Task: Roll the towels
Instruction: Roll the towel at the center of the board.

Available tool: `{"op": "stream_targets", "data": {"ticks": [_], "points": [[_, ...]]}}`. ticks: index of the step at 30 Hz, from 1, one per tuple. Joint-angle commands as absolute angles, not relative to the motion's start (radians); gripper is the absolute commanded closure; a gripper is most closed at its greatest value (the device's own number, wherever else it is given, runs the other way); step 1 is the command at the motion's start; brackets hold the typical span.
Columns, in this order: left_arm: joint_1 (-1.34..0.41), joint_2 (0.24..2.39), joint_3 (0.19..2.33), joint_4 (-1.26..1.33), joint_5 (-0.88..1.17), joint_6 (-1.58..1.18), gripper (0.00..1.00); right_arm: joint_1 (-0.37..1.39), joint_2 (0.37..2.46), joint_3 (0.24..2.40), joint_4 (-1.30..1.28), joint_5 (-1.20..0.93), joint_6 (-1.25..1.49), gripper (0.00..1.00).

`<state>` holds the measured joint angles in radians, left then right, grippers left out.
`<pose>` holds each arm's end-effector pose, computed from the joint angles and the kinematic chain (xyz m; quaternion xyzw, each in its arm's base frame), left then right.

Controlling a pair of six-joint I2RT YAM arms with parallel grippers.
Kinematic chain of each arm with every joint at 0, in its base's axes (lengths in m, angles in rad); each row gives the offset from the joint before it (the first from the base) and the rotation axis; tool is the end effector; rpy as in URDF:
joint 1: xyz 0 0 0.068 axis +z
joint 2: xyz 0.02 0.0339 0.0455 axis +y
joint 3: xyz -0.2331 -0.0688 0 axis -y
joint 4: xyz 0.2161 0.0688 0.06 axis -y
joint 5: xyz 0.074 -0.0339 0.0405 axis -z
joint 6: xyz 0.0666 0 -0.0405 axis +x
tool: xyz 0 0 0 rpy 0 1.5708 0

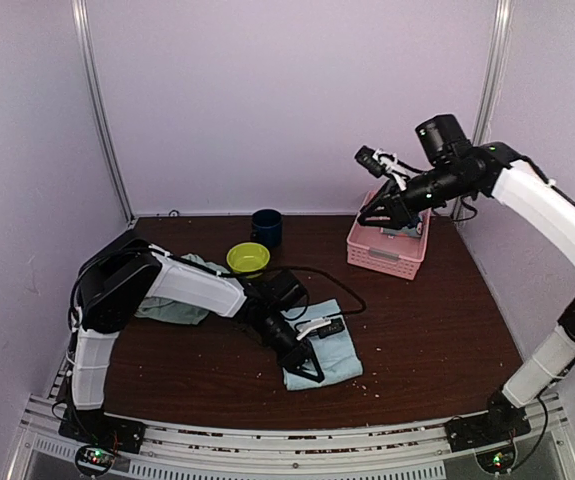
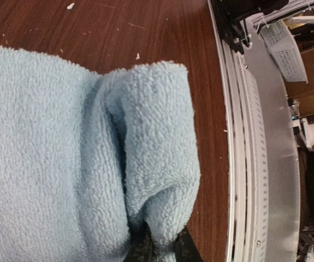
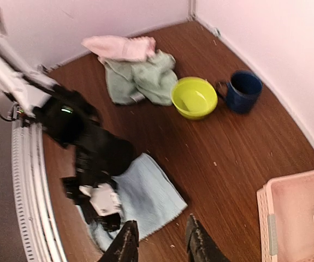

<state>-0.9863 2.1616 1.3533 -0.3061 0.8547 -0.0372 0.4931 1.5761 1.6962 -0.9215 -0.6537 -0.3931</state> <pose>0.1757 -0.3566 0.0866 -0.4885 -0.7457 0.4528 0.0182 0.2599 0.1857 0.3409 -0.4852 0.7414 0.3150 0.3401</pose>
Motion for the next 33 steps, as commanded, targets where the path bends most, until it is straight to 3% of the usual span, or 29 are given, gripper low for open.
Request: {"op": "stream_targets", "data": {"ticks": [1,3,5,8,11,16,21,33], "points": [[-0.951,2.223,1.311,-0.255,1.011,-0.114,0.87,0.512,1.353,1.523,-0.873,-0.961,-0.475,0.61],[-0.935,2.23,1.291,-0.215,1.046,-0.135,0.87,0.566,1.263,1.421,-0.857,-1.0,-0.518,0.53],[-0.922,2.245,1.292,-0.205,1.06,-0.15,0.87,0.662,1.262,1.376,-0.938,-0.929,-0.61,0.52],[-0.914,2.267,1.304,-0.199,1.094,-0.161,0.87,0.798,1.284,1.282,-0.955,-0.728,-0.649,0.56],[-0.912,2.285,1.32,-0.223,1.093,-0.156,0.87,0.911,1.289,1.174,-0.829,-0.541,-0.589,0.7],[-0.912,2.302,1.323,-0.232,1.085,-0.16,0.87,1.05,1.383,1.076,-0.704,-0.311,-0.585,0.66],[-0.911,2.295,1.321,-0.234,1.08,-0.161,0.87,1.116,1.484,1.005,-0.599,-0.171,-0.598,0.58],[-0.911,2.297,1.328,-0.266,1.075,-0.133,0.87,1.149,1.634,0.958,-0.438,-0.065,-0.586,0.57]]}}
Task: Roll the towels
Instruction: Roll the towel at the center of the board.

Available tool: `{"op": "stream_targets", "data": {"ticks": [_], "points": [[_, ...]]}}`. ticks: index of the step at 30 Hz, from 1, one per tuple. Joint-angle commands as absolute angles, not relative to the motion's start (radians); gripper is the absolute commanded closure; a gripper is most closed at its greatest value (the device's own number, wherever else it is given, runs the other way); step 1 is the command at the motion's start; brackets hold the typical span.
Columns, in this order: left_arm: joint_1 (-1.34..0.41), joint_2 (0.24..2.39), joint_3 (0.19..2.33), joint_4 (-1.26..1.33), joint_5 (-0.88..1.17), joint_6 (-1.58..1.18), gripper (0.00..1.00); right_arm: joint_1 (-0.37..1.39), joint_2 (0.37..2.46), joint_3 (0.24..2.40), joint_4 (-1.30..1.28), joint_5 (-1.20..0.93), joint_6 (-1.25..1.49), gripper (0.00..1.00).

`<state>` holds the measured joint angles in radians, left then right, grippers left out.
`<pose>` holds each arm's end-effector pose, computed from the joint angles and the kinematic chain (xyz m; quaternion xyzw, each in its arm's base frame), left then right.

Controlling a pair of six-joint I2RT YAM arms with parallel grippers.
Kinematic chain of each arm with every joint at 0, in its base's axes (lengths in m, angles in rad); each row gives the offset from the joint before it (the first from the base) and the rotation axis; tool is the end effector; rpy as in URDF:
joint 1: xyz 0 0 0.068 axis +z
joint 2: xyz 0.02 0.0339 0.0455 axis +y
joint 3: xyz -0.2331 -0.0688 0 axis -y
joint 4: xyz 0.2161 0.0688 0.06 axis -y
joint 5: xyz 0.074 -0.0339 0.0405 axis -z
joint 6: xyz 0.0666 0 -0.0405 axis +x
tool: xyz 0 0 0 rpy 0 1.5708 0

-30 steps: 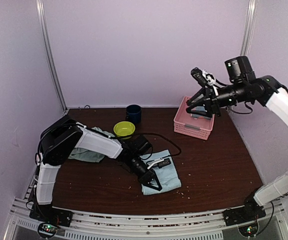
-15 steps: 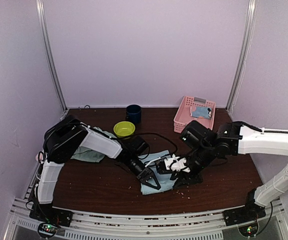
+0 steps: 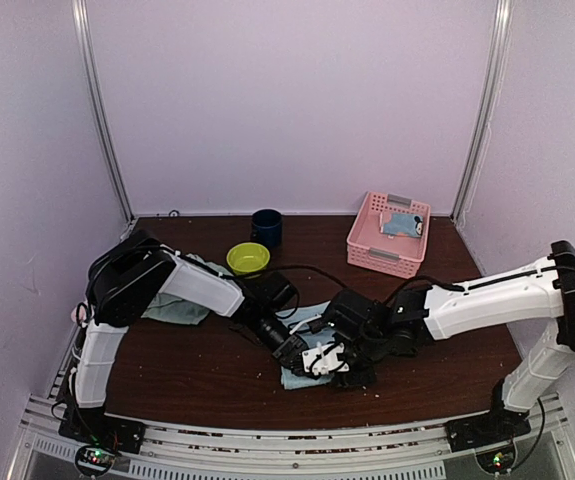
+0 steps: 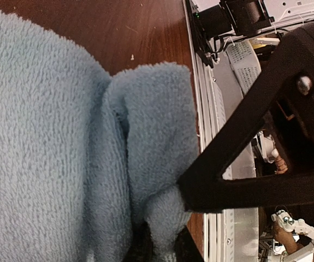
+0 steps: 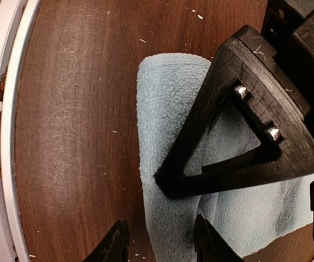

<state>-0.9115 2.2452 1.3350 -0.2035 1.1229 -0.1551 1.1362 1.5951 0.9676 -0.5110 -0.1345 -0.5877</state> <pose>0.1920 -0.3458 0.0695 -0.4165 -0.7217 0.5441 0.0985 0.1159 0.2709 0.1411 -0.7492 0.6234 0.1211 0.1882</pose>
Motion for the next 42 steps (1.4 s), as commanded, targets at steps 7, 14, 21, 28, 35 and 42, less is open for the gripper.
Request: {"op": "stream_targets", "data": {"ticks": [7,14,21,28,35,42], "points": [[-0.912,2.279,1.326,-0.293,1.058,-0.107,0.82,1.151,1.695,0.945,-0.439,-0.08,-0.606,0.67],[-0.888,2.114,1.309,-0.342,0.832,-0.088,0.65,1.143,1.724,0.999,-0.553,-0.191,-0.595,0.92],[-0.842,1.727,1.184,-0.276,0.203,-0.039,0.55,1.088,1.761,1.146,-0.808,-0.534,-0.568,0.94],[-0.882,1.383,0.942,-0.046,0.032,0.051,0.55,0.916,1.988,1.321,-0.958,-0.666,-0.564,0.94],[-1.174,1.283,0.889,-0.044,-0.148,0.289,0.55,0.83,2.177,1.488,-1.083,-0.73,-0.59,0.94],[-1.304,1.452,0.947,-0.1,-0.126,0.347,0.55,0.798,2.279,1.544,-1.117,-0.757,-0.575,0.94]]}}
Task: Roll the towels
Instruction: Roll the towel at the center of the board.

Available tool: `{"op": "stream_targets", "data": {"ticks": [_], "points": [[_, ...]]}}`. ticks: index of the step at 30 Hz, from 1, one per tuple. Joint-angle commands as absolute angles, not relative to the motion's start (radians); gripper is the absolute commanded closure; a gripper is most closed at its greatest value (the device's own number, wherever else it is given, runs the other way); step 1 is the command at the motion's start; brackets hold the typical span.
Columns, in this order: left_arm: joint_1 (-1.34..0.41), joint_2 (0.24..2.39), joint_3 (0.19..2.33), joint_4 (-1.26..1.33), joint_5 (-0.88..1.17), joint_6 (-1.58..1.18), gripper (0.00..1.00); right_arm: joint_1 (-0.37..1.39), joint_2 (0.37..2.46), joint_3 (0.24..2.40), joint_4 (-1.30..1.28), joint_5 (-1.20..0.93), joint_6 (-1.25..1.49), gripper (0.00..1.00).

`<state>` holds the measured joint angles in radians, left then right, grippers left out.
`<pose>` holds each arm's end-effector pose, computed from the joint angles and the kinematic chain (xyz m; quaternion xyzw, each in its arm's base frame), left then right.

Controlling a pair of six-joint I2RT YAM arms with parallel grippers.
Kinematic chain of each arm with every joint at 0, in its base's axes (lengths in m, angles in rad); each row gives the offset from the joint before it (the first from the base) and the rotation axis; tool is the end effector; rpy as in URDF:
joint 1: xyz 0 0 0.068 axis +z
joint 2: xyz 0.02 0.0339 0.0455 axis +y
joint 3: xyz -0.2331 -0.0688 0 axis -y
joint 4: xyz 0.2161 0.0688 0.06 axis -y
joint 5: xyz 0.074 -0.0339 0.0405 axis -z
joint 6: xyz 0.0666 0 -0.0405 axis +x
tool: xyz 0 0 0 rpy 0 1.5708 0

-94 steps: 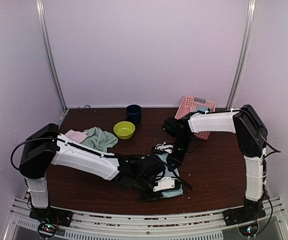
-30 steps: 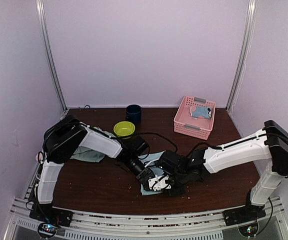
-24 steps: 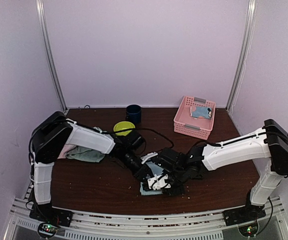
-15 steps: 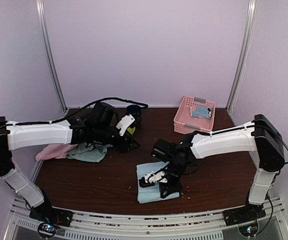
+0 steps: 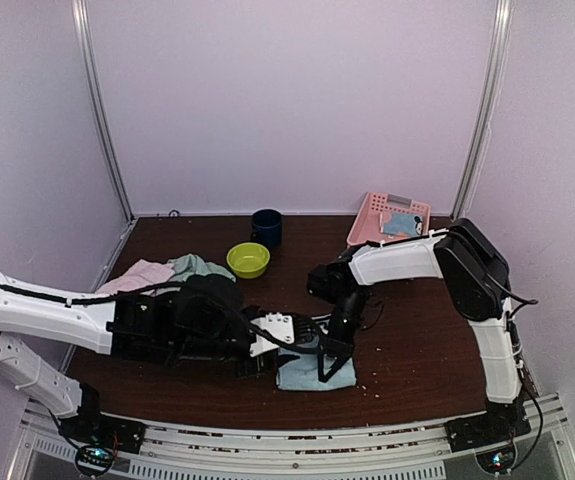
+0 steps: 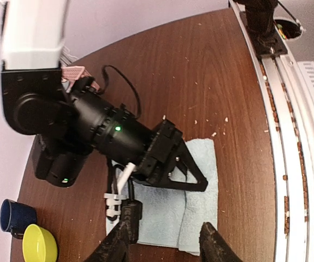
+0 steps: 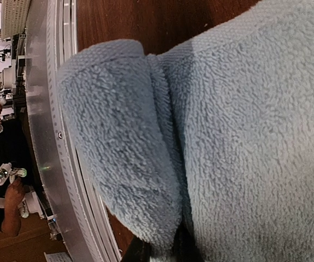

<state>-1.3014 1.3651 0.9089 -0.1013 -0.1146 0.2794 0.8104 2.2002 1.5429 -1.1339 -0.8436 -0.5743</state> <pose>0.0903 -0.2985 0.2262 0.6008 0.6339 -0.1932 0.4471 0.1977 0.2800 0.1020 0.5442 -0.7268 -0.3923 0.1476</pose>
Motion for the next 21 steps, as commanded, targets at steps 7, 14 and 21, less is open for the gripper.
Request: {"op": "stream_targets", "data": {"ticks": [7,14,21], "points": [[-1.327,1.687,1.03,-0.118,-0.134,0.378,0.55,0.796,2.288,1.536,-1.109,-0.767,-0.568,0.94],[-1.327,1.819,1.078,-0.123,-0.145,0.381,0.55,0.796,2.282,1.522,-1.103,-0.775,-0.565,0.93],[-1.329,1.891,1.102,-0.14,-0.168,0.355,0.55,0.796,2.273,1.529,-1.107,-0.788,-0.565,0.93]]}}
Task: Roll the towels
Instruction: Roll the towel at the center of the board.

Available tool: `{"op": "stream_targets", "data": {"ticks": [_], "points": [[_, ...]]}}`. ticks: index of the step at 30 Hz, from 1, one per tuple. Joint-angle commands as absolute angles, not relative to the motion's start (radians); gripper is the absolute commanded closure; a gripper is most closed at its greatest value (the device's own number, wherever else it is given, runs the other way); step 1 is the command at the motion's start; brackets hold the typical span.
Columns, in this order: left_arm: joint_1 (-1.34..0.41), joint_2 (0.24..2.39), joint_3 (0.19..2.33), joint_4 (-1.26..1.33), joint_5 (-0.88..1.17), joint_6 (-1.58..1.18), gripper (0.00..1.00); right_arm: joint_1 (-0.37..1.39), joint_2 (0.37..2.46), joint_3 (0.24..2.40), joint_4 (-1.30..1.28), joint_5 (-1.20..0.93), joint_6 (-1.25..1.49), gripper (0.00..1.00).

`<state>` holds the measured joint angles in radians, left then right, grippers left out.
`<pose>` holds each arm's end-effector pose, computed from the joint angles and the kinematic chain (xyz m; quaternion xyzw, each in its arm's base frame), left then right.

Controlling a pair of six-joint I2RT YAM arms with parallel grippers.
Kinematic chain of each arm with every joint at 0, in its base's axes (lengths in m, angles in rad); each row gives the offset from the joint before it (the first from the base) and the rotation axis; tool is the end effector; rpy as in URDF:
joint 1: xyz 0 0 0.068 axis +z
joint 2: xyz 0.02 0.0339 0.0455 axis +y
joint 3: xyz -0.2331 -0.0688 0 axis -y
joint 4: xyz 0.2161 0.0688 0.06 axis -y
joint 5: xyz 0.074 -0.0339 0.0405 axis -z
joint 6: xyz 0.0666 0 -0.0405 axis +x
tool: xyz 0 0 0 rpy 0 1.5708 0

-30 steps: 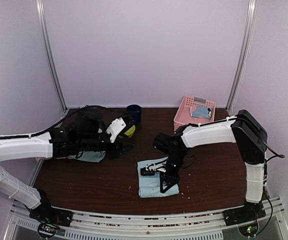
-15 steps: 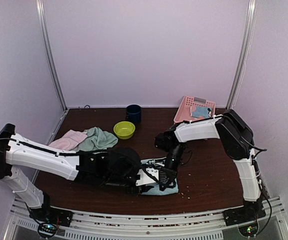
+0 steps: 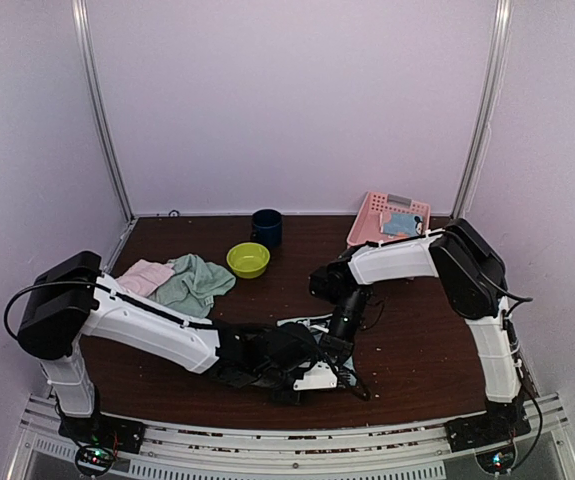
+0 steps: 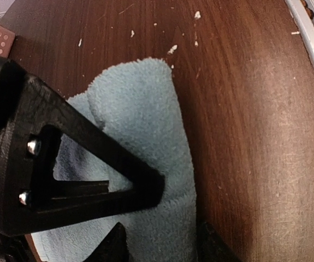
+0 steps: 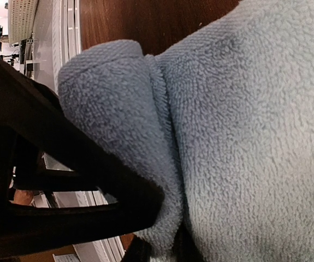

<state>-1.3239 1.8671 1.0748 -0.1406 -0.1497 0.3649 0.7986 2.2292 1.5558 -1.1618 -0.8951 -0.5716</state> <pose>0.0990 -0.3523 0.1124 0.6923 0.6464 -0.0813 0.3102 0.1991 0.2789 0.0984 0.5213 -0.7281 -0.4128 0.1667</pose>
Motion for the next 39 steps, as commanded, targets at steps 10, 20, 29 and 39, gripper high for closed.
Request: {"op": "stream_targets", "data": {"ticks": [10,20,29,39], "points": [[-1.336,1.927,1.121,-0.175,-0.138,0.31,0.78,0.77,2.159,1.601,-1.199,-0.822,-0.595,0.79],[-1.336,1.919,1.126,-0.225,-0.059,0.243,0.83,0.628,2.023,1.621,-1.153,-0.67,-0.513,0.72],[-1.335,1.914,1.164,-0.262,0.003,0.19,0.84,0.65,2.078,1.555,-0.995,-0.545,-0.456,0.81],[-1.261,1.907,1.208,-0.321,0.151,0.113,0.84,0.709,2.209,1.651,-0.982,-0.471,-0.418,0.82]]}}
